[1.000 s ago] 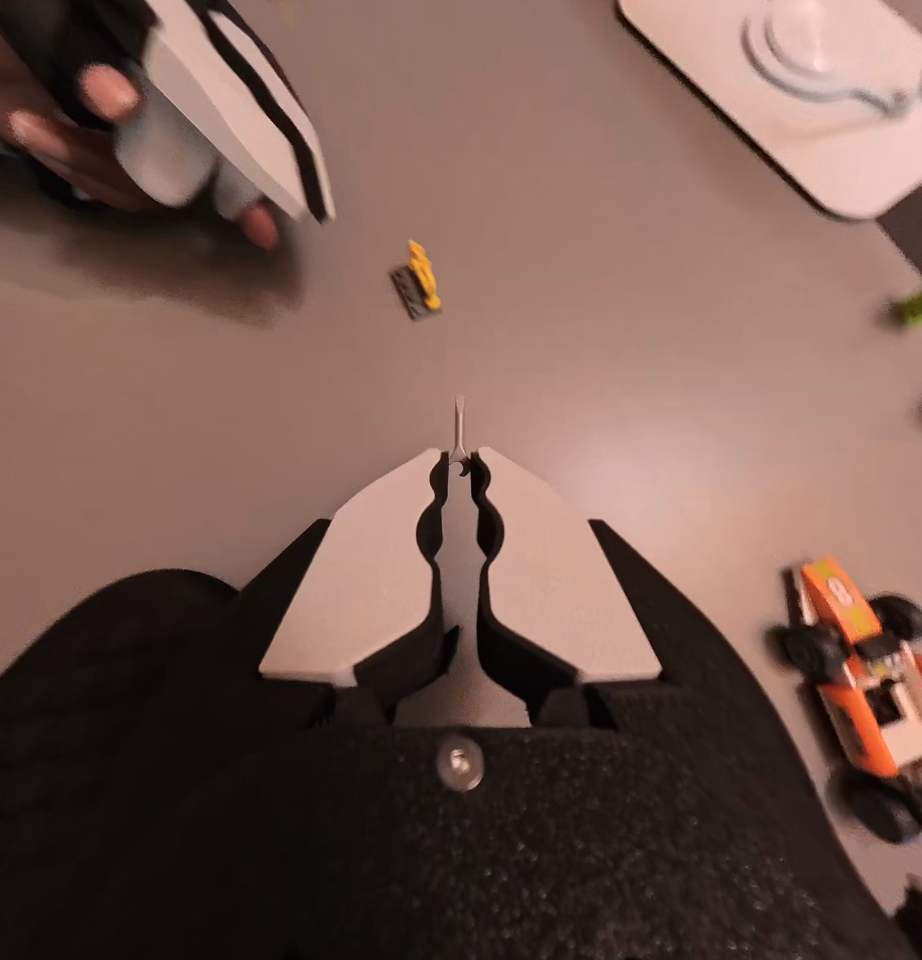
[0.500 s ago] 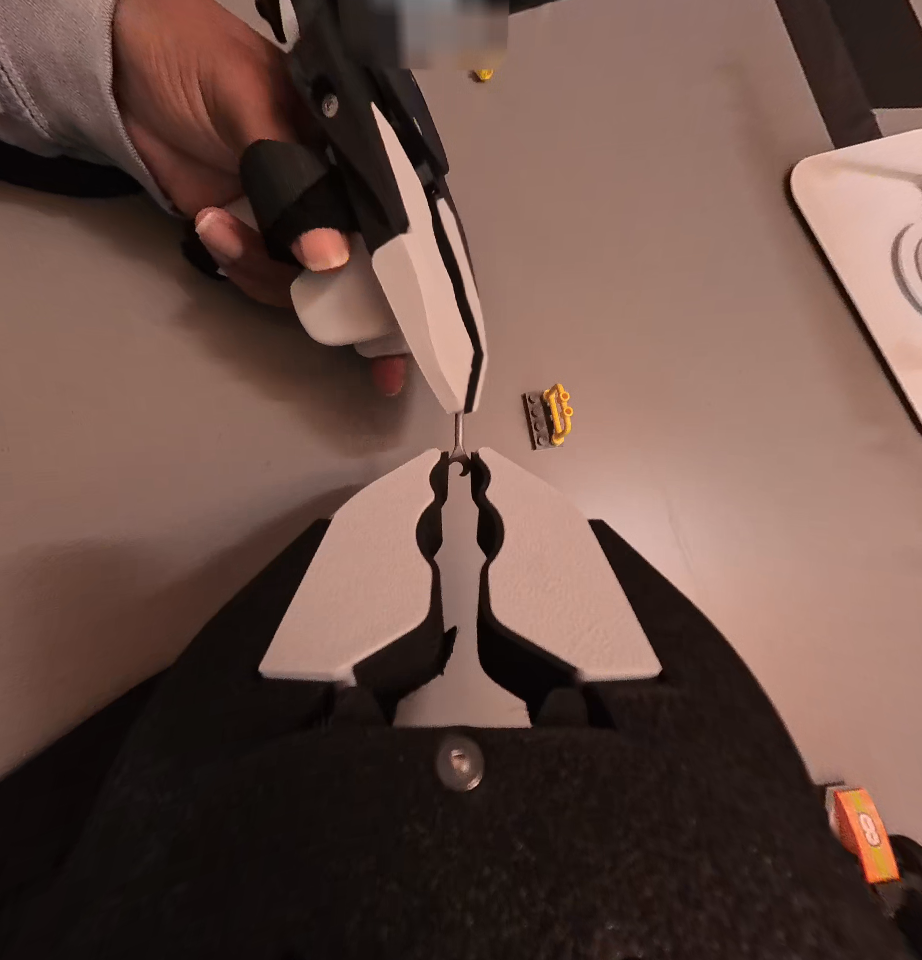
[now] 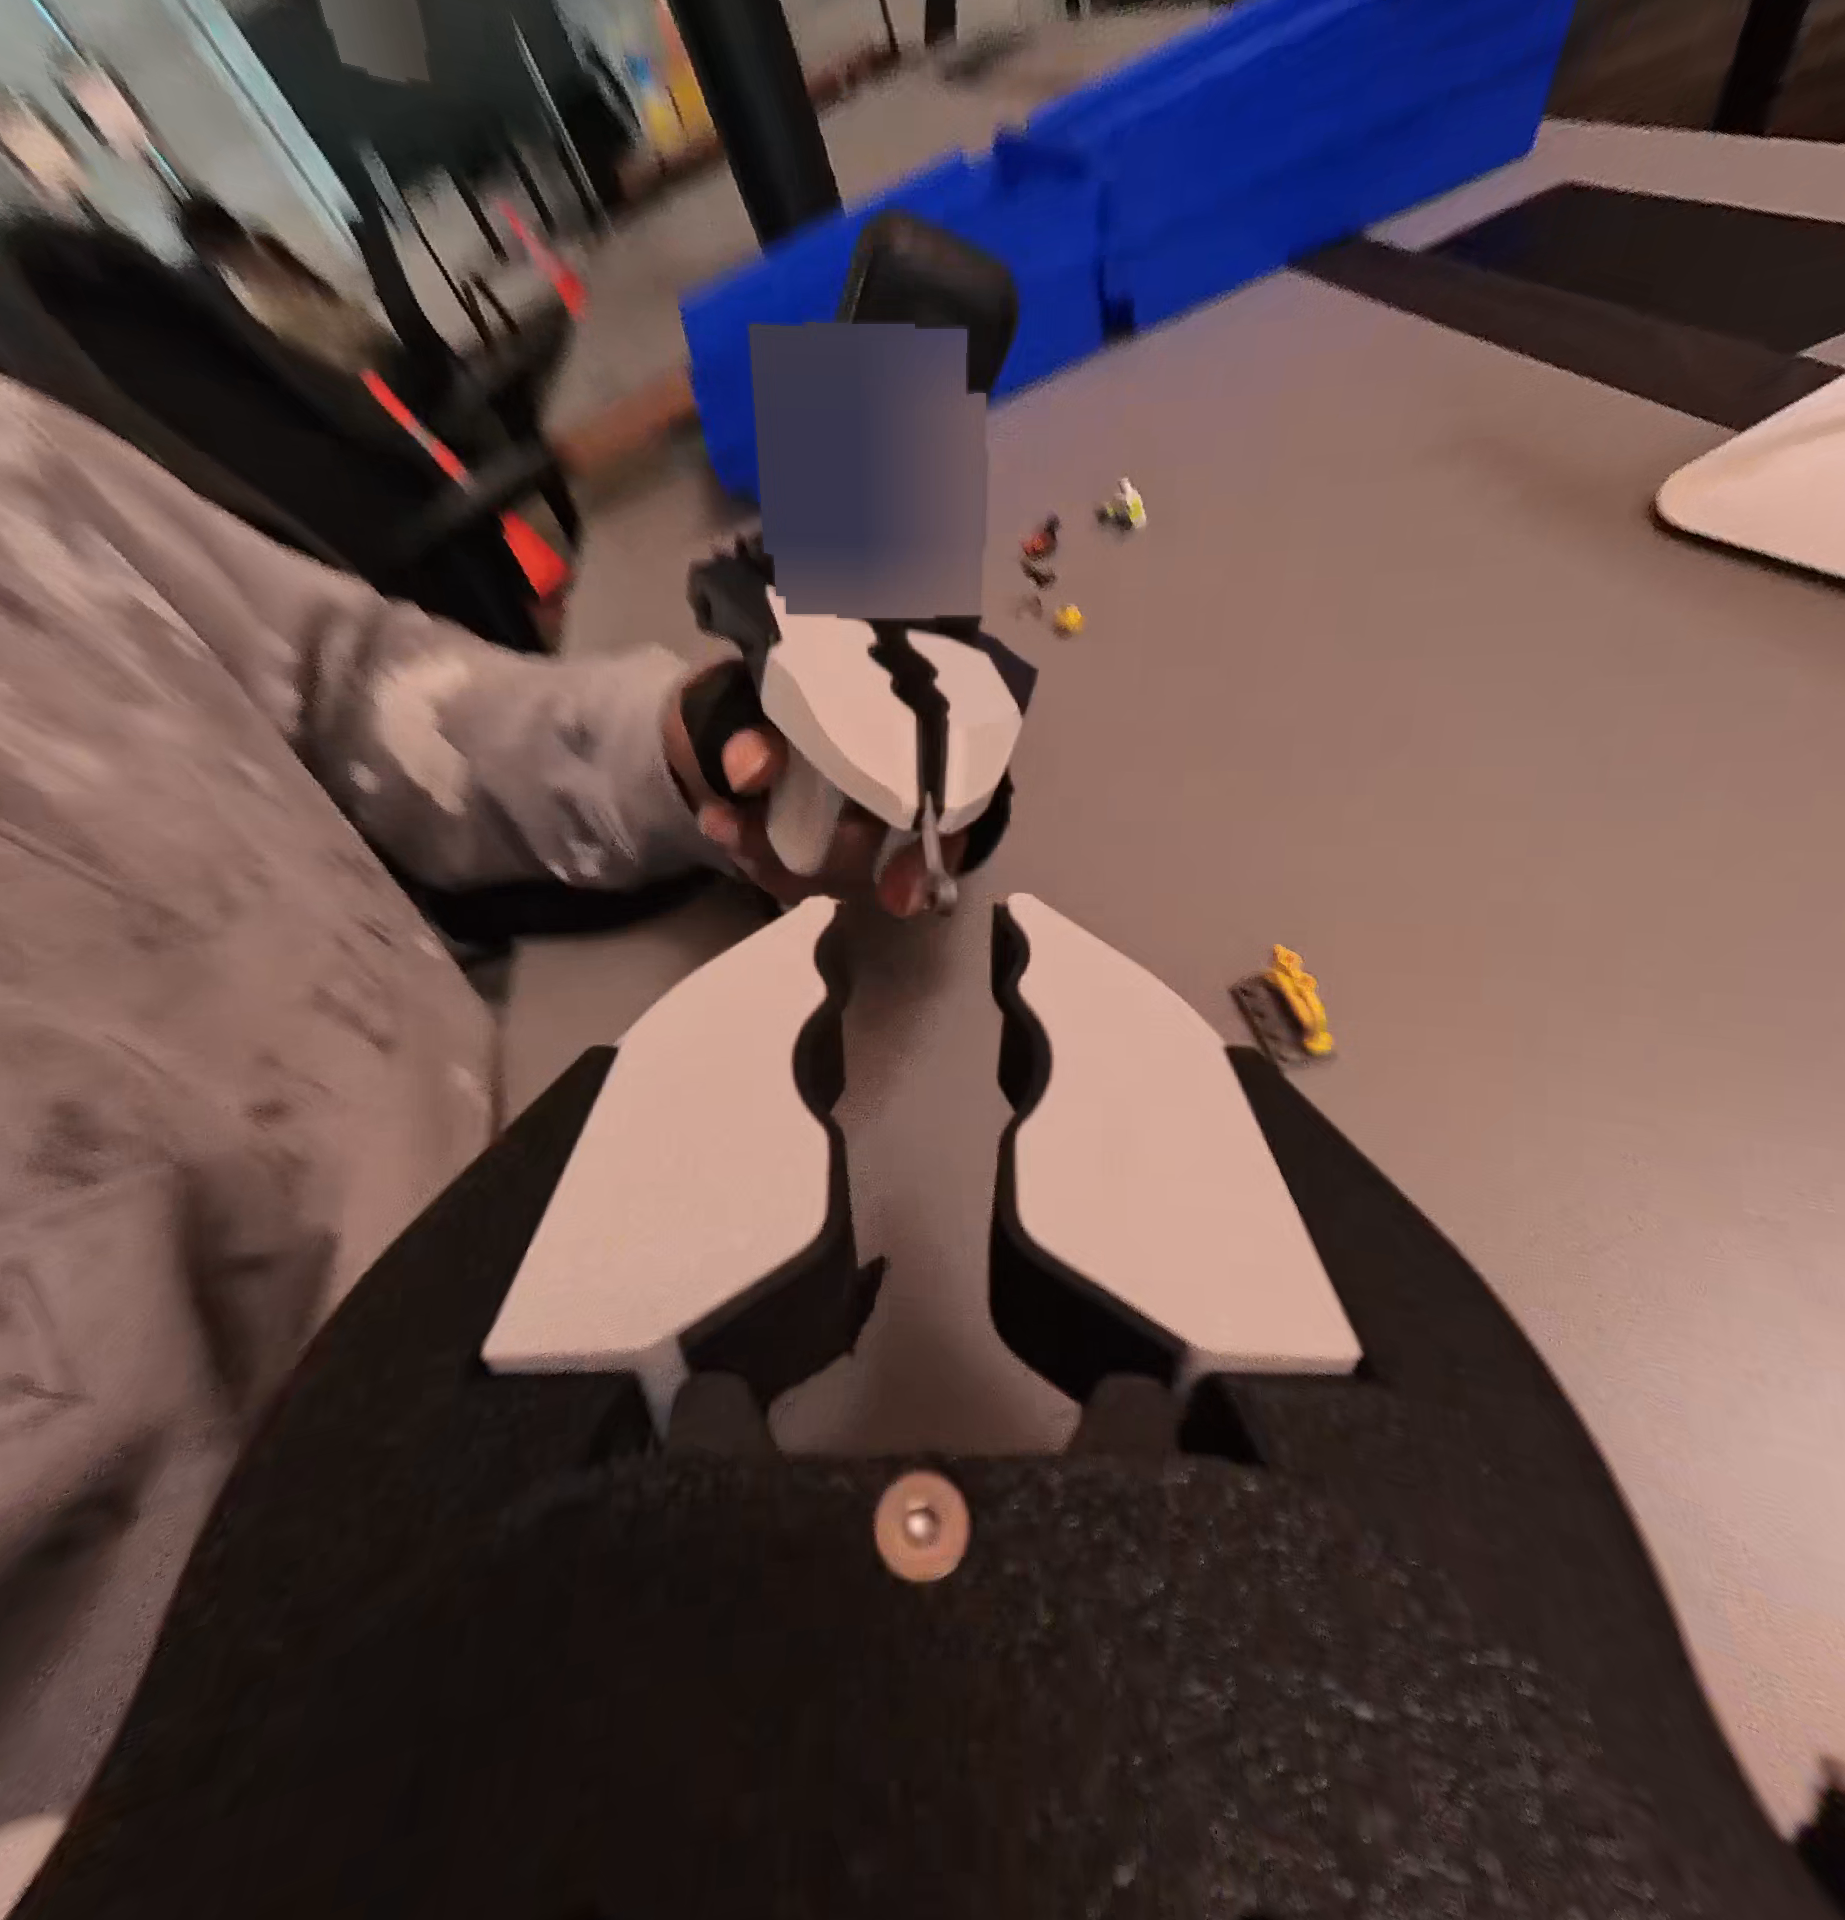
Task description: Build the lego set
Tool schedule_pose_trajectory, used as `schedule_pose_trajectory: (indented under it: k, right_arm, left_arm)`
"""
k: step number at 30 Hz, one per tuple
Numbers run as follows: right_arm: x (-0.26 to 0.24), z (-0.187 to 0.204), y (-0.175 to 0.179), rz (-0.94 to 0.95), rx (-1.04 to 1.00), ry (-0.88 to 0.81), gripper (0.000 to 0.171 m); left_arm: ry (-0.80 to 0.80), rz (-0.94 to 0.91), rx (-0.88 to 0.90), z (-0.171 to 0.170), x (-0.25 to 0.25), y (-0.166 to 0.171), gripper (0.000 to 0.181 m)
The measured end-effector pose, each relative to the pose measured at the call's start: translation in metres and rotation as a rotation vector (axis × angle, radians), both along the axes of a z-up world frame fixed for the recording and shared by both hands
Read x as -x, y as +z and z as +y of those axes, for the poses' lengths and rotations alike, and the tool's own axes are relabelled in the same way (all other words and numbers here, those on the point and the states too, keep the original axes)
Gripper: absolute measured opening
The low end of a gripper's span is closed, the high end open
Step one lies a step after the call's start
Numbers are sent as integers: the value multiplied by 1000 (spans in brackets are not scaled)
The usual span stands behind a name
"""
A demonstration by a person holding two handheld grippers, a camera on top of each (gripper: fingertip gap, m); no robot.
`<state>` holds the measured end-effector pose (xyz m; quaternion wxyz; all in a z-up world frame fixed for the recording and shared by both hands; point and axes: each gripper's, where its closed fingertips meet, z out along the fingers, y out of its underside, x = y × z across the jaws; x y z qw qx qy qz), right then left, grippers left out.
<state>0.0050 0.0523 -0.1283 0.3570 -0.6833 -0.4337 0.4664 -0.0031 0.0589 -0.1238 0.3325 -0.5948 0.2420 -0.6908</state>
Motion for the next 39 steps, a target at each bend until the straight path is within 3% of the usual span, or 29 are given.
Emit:
schedule_pose_trajectory:
  k: [7,13,30,33,36,39]
  right_arm:
    - [9,-7,13,181,103,-32,19]
    - [7,-3,12,184,96,-69,4]
    - [2,-1,9,147,55,-61,3]
    - [-10,9,7,76,12,-77,3]
    - [-24,25,-7,-121,-94,-84,3]
    - [-25,39,-13,-197,-112,-58,3]
  left_arm:
    - [-12,-41,-84,-9,-2,9,2]
    - [-2,-48,-92,-8,-1,11,2]
    - [10,-6,-110,-8,-3,6,2]
    - [121,175,-227,11,3,-10,13]
    - [279,538,-397,46,25,-46,20]
    - [258,800,-488,62,31,-80,28]
